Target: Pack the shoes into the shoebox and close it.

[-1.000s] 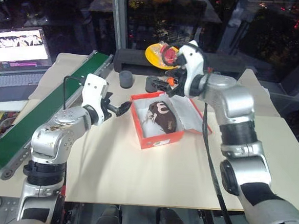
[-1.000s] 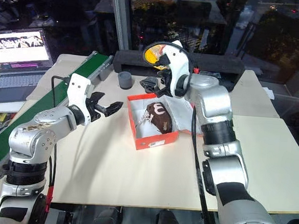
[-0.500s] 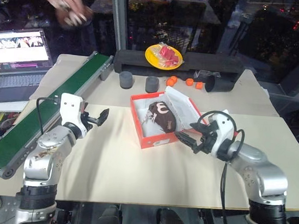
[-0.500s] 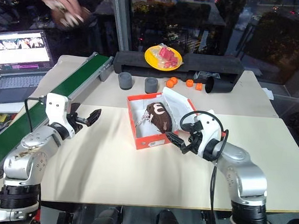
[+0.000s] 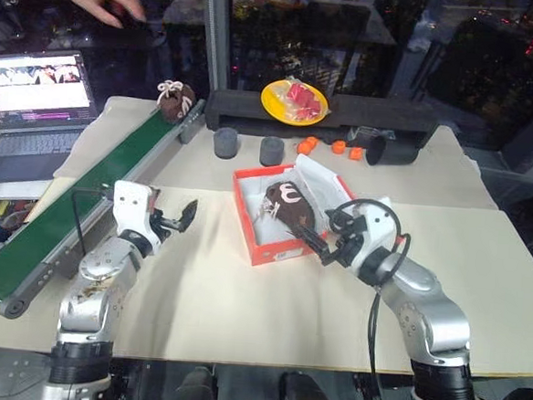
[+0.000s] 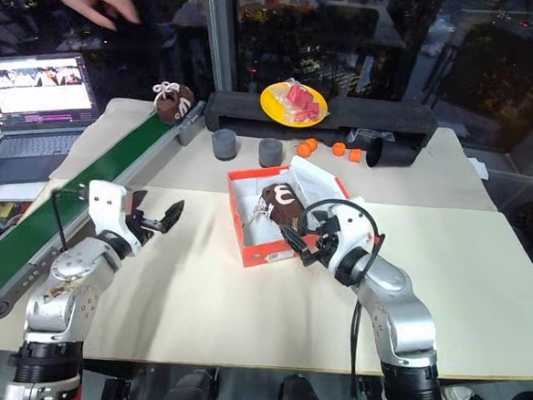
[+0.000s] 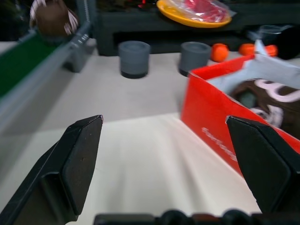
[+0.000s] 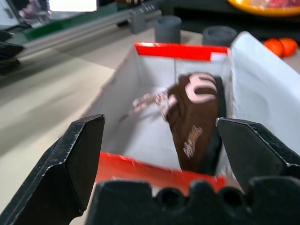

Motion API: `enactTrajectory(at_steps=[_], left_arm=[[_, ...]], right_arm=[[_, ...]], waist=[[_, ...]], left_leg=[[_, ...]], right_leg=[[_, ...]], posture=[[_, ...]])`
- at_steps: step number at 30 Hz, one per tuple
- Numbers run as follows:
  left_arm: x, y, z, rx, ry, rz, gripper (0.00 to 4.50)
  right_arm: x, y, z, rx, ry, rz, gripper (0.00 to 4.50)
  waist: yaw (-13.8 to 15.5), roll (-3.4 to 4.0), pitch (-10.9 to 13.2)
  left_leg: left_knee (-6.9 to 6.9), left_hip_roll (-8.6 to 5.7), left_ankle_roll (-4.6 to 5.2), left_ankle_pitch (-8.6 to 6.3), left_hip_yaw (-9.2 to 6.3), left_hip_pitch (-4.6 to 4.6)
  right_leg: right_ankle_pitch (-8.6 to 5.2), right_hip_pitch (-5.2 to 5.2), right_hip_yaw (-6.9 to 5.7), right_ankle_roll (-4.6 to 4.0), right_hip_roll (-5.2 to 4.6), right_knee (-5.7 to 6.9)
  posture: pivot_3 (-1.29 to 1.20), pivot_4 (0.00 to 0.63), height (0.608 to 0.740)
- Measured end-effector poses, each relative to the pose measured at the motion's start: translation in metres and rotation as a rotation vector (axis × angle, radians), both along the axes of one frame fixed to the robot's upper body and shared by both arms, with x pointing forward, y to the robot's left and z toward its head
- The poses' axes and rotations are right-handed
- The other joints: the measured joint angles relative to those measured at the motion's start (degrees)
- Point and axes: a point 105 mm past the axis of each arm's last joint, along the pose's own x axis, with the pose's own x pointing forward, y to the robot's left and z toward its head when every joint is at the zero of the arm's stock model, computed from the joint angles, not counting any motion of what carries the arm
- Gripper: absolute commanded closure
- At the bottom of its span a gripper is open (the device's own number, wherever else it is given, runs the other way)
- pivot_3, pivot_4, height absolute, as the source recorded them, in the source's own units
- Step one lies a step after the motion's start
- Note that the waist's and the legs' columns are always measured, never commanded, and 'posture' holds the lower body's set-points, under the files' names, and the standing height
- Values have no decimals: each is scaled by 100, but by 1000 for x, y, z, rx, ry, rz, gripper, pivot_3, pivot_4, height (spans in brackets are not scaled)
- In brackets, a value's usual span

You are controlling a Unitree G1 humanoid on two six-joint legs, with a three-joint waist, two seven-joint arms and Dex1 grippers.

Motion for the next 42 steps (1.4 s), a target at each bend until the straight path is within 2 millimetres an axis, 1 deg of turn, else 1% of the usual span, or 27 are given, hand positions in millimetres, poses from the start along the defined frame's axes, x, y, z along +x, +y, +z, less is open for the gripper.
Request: enactTrajectory(at_steps=[1,4,6,9,15,19,22,23,27,30,37,40,42], left_arm=[[2,8,4,3,-6,26,0],[9,43,10,33,10,120,0],[10,57,11,40,23,153,0],[13,69,10,42,42,168,0],[22,88,14,49,38,171,0],[27,101,10,36,45,176,0],[32,109,4,16,61,183,0],[32,115,0,14,70,191,0],[36,120,-10,-1,96,187,0],[40,122,-13,-18,98,190,0],[43,123,-20,-9,107,183,0],[42,127,-21,-8,112,198,0],[41,130,-26,-7,131,211,0]], right_arm=[[-1,5,5,8,-11,29,21],[-4,25,19,13,-45,146,21],[-6,34,23,11,-54,197,21],[-6,45,26,13,-50,247,21],[-4,63,30,13,-46,318,21],[-3,68,27,12,-32,329,21],[-3,70,27,13,-31,331,21],[-3,70,27,13,-32,330,21],[-2,69,28,11,-34,321,21],[-3,67,29,3,-43,315,21],[-2,64,30,-15,-48,307,21],[-2,62,29,-20,-48,303,21],[-2,62,29,-22,-48,302,21]], waist=[[0,0,0],[5,0,0],[15,0,0],[60,-1,1],[42,-3,0],[38,-3,0],[40,-3,0],[38,-4,-1],[43,-5,0],[47,-7,-1],[34,-8,-1],[35,-8,-1],[37,-8,-1]], left_leg=[[0,0,0,0,-1,2],[-3,-1,0,0,0,0],[-4,-3,0,-1,-1,-2],[-4,-5,0,-1,-3,-7],[-5,-3,-1,0,-3,-7],[-7,-4,-1,-1,-3,-7],[-7,-3,-1,0,-3,-7],[-7,-3,-1,0,-3,-7],[-8,-3,-1,0,-4,-8],[-7,-4,-1,0,-4,-8],[-8,-3,-1,0,-3,-9],[-8,-3,-1,0,-4,-9],[-8,-3,-1,0,-4,-9]], right_leg=[[0,1,0,-1,0,2],[1,0,0,-2,-1,0],[2,1,0,-5,-3,-2],[10,-1,-4,-17,-5,-2],[11,-4,-6,-19,-4,0],[11,-5,-6,-20,-5,0],[12,-6,-8,-20,-4,2],[12,-5,-8,-20,-5,1],[12,-7,-11,-20,-4,2],[12,-6,-11,-20,-5,1],[12,-7,-11,-20,-5,4],[12,-8,-11,-20,-5,5],[12,-7,-11,-20,-5,5]], posture=[[0,150,740],[0,150,740],[0,150,740],[0,150,740],[0,150,740],[0,150,740],[0,150,740],[0,150,740],[0,150,740],[0,150,740],[0,150,740],[0,150,740],[0,150,740]])
